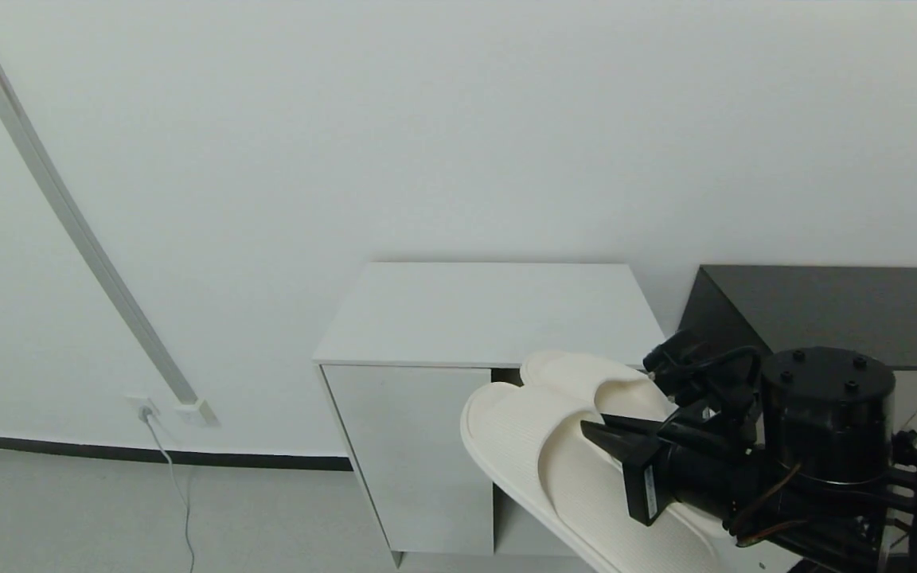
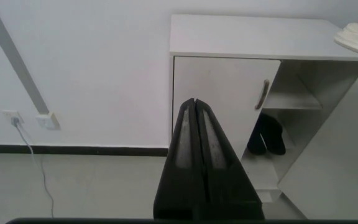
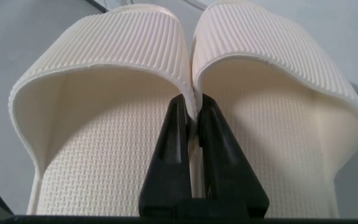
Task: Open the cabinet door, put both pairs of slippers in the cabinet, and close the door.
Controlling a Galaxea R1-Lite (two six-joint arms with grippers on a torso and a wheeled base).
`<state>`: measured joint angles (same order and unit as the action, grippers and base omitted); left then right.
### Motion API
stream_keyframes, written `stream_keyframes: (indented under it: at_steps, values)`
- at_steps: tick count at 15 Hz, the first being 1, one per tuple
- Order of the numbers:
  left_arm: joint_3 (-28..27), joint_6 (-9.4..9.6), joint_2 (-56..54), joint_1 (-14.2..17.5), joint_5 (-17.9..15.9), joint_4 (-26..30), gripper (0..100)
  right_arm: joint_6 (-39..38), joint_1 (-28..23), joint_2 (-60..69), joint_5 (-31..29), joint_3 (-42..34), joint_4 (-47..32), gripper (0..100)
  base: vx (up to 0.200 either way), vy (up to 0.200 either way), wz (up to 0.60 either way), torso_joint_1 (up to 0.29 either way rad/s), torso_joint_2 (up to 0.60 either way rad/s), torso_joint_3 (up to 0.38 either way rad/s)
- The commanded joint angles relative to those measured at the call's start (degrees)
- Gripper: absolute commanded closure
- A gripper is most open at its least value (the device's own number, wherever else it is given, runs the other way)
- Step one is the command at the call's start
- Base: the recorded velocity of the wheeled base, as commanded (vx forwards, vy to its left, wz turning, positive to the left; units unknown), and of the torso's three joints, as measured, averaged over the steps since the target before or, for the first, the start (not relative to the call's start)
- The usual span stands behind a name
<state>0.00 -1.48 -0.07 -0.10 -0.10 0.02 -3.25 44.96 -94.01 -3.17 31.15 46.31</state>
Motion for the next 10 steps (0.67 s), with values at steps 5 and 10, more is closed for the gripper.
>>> stream_keyframes:
  at_steps: [5, 10]
  values:
    - [0.0, -0.02, 0.07, 0.01, 0.01, -0.02, 100, 0.0, 0.13, -0.03, 0.01, -0.12, 0.01, 100, 0.0, 0.0, 0.0, 0.0, 0.0, 0.0]
    - [0.0, 0.07, 0.07, 0.01, 0.01, -0.02, 100, 0.0, 0.13, 0.06, 0.01, -0.74, 0.53, 100, 0.0, 0.0, 0.0, 0.0, 0.0, 0.0]
